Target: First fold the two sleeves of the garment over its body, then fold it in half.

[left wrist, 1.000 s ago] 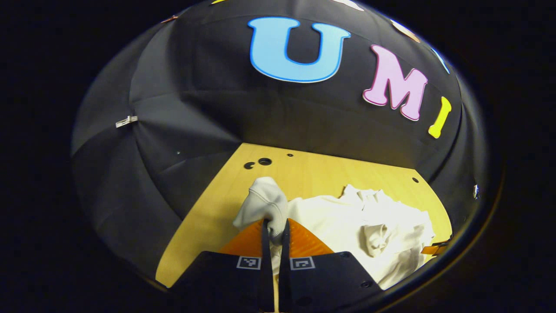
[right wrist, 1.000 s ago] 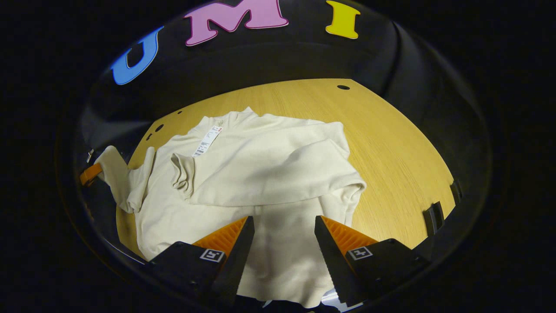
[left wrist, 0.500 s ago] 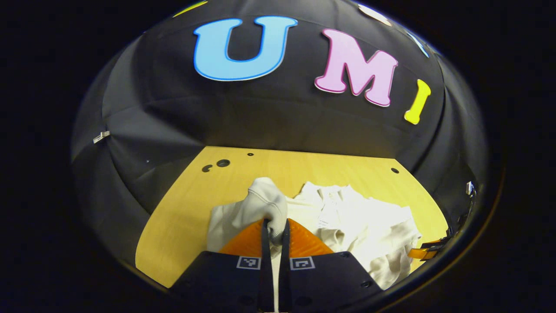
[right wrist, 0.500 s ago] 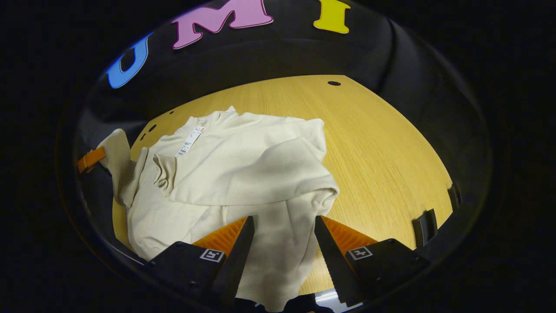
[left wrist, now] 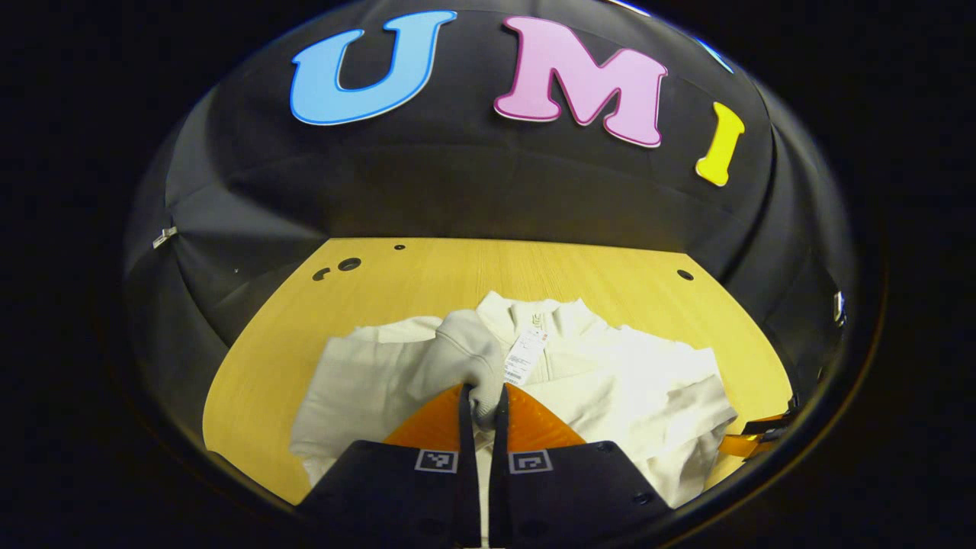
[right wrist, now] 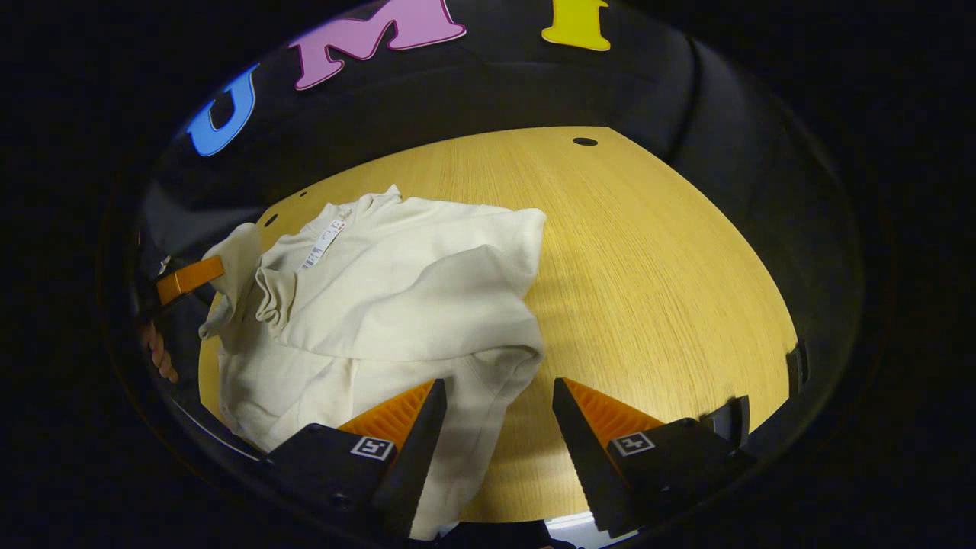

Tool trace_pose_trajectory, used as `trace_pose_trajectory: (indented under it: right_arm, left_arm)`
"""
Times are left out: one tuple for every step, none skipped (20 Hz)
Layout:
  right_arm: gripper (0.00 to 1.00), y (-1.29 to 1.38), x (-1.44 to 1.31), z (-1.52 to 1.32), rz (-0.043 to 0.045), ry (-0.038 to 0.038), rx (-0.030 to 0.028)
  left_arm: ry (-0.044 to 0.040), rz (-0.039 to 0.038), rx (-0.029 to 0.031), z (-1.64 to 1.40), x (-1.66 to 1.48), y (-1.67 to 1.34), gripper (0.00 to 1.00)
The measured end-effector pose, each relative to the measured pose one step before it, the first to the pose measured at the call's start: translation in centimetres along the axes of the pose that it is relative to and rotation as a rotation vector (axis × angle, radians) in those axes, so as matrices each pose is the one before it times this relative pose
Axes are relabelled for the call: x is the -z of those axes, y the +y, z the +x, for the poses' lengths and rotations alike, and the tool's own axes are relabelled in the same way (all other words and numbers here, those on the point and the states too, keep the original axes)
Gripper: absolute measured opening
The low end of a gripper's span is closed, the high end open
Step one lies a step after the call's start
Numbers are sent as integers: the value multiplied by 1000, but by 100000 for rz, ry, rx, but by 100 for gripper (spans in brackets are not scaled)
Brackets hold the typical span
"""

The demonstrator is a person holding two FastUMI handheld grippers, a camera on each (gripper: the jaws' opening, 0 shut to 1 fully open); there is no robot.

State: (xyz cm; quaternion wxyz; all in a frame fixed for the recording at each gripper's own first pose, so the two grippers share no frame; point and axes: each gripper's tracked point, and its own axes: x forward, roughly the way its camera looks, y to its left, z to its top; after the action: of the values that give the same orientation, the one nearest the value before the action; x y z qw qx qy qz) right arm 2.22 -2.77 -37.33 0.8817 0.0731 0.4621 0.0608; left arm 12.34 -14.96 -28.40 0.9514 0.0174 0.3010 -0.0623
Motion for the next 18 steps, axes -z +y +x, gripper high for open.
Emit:
trace_pose_trajectory:
  right_arm:
    - [87, -113, -80, 163, -939, 158, -1063]
    - [87, -151, -26, 147, -950, 147, -780]
    - [87, -134, 54, 78, -867, 160, -725]
    - [87, -110, 70, 106, -678, 387, -674]
    - [87, -34, 114, 12, -441, 373, -808]
    - [87, -26, 142, 82, -499, 411, -663]
    - [87, -116, 116, 67, -508, 278, -331]
    - [87, -80, 91, 117, -440, 269, -234]
    - [87, -107, 143, 19, -98, 215, -109]
    - [87, -74, -51, 53, 230, 153, -70]
    - [87, -123, 74, -32, 264, -58, 9]
    - [87, -158, -53, 25, 191, -76, 297]
    - [87, -198, -57, -26, 402, -192, 278]
    - [87, -93, -57, -11, 474, -155, 235]
    - [87, -62, 58, -44, 364, -12, 245]
    - [87, -91, -10, -15, 147, 5, 233]
    - [87, -65, 102, -49, -50, -34, 272]
    - [87, -45, -35, -69, -91, -38, 250]
  left_arm:
    - [422, 1630, -418, 472, 457, -842, 10]
    - [222, 1960, 47, 474, 271, -941, 10]
    - [30, 2101, -195, 420, 450, -856, 10]
    - [-811, 2029, -390, 422, 81, -652, 10]
    - [-813, 1880, 129, 351, 192, -829, 10]
    - [-557, 1475, 464, 365, 60, -699, 10]
    - [172, 1302, 704, 412, 310, -643, 10]
    - [546, 1351, 714, 291, 284, -682, 11]
    - [471, 1124, 939, 381, 157, -617, 12]
    - [322, 825, 1134, 339, 206, -633, 12]
    - [785, 808, 1223, 277, 298, -538, 15]
    - [1090, 884, 896, 279, 307, -572, 16]
    - [1097, 721, 650, 180, 353, -366, 18]
    - [543, 656, 330, 175, 180, -320, 20]
    - [405, 141, 1020, 130, 273, -391, 25]
    - [227, -274, 867, 163, 6, -447, 26]
    - [80, 175, 506, 178, -34, -369, 36]
    - [-89, 856, -897, -93, 16, -33, 47]
